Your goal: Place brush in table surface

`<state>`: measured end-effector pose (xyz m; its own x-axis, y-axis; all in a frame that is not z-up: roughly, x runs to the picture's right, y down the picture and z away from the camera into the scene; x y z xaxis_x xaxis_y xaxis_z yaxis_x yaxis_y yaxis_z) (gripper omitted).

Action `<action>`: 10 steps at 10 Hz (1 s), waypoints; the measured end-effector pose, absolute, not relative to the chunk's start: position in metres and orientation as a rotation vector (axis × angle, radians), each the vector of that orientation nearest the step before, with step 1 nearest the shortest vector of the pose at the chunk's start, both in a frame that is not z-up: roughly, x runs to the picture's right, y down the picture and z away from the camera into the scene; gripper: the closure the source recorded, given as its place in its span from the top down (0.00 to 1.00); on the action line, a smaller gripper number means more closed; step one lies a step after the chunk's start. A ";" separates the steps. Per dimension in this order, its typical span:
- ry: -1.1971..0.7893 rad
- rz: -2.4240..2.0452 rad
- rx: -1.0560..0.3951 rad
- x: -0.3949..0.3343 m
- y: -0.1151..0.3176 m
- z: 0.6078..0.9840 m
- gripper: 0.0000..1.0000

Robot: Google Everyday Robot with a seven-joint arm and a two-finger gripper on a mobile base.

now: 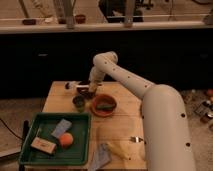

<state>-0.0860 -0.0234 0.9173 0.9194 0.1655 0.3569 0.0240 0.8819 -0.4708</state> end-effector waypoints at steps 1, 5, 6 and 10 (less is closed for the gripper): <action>-0.404 0.069 -0.489 -0.088 -0.026 0.919 0.52; -0.418 0.039 -0.507 -0.099 -0.028 0.929 0.69; -0.422 0.034 -0.512 -0.100 -0.027 0.931 0.68; -0.430 0.030 -0.530 -0.102 -0.024 0.939 0.56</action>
